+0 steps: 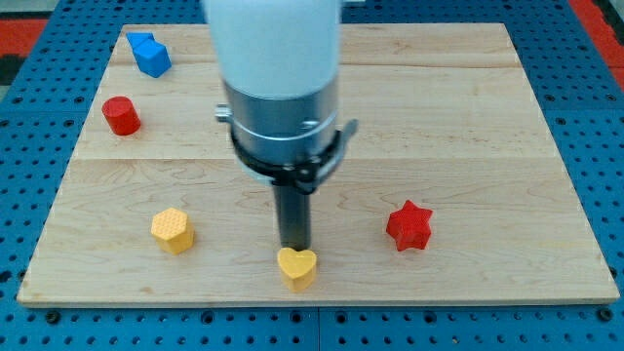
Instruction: Place the red star diagonally top right to yellow heart
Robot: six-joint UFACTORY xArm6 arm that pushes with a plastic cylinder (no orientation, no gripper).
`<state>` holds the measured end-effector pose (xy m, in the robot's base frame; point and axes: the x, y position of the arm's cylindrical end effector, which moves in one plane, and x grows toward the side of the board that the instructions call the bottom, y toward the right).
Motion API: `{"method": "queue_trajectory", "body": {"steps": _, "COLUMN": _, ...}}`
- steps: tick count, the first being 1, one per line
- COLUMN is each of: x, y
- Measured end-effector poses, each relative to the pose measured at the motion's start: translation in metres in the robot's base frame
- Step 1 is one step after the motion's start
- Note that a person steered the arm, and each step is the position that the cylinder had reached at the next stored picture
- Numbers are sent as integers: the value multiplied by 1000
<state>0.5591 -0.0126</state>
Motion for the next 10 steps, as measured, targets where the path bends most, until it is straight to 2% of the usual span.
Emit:
{"method": "queue_trajectory", "body": {"steps": 1, "x": 0, "y": -9}}
{"method": "queue_trajectory", "body": {"steps": 2, "x": 7, "y": 22}}
{"method": "queue_trajectory", "body": {"steps": 4, "x": 14, "y": 137}}
{"method": "queue_trajectory", "body": {"steps": 6, "x": -18, "y": 136}}
{"method": "queue_trajectory", "body": {"steps": 7, "x": -25, "y": 165}}
{"method": "queue_trajectory", "body": {"steps": 8, "x": -39, "y": 167}}
{"method": "queue_trajectory", "body": {"steps": 10, "x": -72, "y": 135}}
